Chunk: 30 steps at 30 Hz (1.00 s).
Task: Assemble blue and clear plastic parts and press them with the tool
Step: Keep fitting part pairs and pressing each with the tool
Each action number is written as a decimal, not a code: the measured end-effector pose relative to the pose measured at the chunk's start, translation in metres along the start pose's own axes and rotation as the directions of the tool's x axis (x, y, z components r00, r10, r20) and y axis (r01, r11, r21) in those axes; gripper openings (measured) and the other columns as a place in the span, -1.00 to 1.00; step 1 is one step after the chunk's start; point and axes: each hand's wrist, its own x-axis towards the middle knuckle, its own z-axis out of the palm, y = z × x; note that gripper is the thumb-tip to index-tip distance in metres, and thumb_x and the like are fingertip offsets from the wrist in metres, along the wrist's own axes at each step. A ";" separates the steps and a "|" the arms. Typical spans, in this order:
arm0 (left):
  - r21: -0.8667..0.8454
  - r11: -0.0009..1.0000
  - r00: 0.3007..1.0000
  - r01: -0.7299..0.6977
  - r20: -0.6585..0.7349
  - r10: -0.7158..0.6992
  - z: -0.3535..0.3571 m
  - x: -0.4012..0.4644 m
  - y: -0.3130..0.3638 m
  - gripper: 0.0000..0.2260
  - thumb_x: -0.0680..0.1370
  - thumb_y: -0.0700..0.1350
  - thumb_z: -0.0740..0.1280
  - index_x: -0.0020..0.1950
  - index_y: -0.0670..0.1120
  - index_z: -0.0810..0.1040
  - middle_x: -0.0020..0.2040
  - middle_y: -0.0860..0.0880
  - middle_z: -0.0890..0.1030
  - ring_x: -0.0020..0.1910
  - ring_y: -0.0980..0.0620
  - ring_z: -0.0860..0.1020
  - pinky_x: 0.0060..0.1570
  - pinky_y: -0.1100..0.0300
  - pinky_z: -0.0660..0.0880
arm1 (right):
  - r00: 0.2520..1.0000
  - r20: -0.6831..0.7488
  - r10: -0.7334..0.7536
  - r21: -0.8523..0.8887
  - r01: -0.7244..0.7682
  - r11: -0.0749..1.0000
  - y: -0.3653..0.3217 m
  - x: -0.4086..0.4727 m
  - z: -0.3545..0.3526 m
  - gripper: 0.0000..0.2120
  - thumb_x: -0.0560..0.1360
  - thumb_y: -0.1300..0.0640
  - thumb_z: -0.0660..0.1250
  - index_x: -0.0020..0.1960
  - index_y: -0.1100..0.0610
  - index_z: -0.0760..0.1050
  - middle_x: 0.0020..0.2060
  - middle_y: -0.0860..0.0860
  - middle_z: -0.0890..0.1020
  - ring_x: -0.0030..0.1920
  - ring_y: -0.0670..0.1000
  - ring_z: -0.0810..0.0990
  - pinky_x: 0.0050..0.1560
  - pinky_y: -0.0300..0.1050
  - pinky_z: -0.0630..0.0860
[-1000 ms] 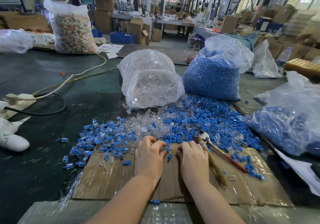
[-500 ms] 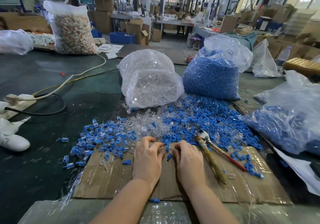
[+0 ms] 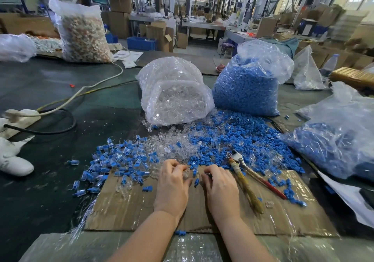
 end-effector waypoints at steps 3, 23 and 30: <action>-0.018 1.000 1.000 0.017 0.008 -0.017 -0.001 -0.001 0.001 -0.67 0.50 -0.05 0.35 0.24 -0.06 0.48 0.15 0.08 0.31 0.17 0.21 0.27 0.23 0.42 0.18 | 1.000 -0.013 -0.003 0.013 0.003 1.000 0.000 -0.001 0.001 -0.88 0.57 0.08 0.23 -0.07 0.09 0.50 -0.18 -0.04 0.57 -0.15 0.02 0.47 -0.11 -0.09 0.41; 0.122 0.992 1.000 -0.008 -0.020 0.011 -0.005 -0.004 0.000 -0.75 0.50 0.10 0.29 0.14 0.07 0.50 -0.01 0.15 0.28 0.03 0.20 0.24 0.16 0.34 0.21 | 0.999 -0.055 0.003 0.082 0.002 0.997 0.002 -0.003 0.001 -0.87 0.53 0.20 0.30 0.02 0.11 0.60 -0.13 -0.02 0.61 -0.09 0.03 0.50 -0.07 -0.10 0.44; 0.200 0.979 0.999 0.035 0.025 -0.040 -0.004 -0.004 -0.001 -0.78 0.52 0.15 0.23 0.08 0.12 0.53 0.02 0.17 0.30 0.06 0.18 0.21 0.12 0.29 0.12 | 0.999 -0.044 0.014 0.064 -0.011 0.998 0.002 -0.003 0.001 -0.84 0.53 0.22 0.29 0.05 0.11 0.59 -0.11 -0.02 0.60 -0.07 0.03 0.49 -0.05 -0.13 0.41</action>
